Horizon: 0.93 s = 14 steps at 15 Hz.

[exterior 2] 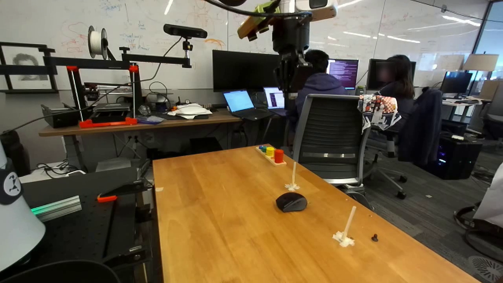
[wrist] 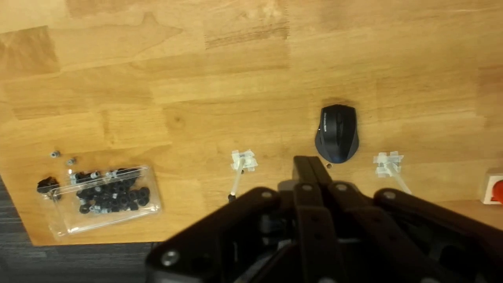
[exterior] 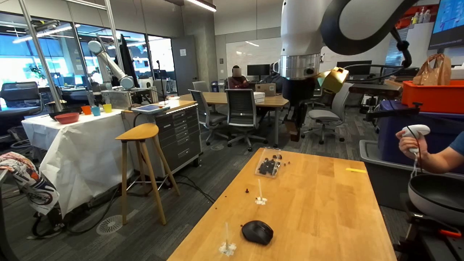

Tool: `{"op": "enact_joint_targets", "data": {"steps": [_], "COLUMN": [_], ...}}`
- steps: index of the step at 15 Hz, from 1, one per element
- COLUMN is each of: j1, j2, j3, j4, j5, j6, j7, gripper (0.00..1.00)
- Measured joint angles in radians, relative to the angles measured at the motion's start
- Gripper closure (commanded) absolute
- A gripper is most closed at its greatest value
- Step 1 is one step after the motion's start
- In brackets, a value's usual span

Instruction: Click the button on the mouse.

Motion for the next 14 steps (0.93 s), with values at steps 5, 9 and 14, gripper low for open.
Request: {"op": "enact_joint_targets", "data": {"steps": [5, 9, 14], "j1": [0.0, -0.001, -0.001], "j2": [-0.012, -0.007, -0.007], "j3": [0.006, 0.006, 0.006], "j4": [-0.013, -0.014, -0.014], "j5": [0.223, 0.222, 0.222], "j6": [-0.063, -0.063, -0.063], "j7": [-0.203, -0.202, -0.202], "gripper": [0.75, 0.65, 0.65]}}
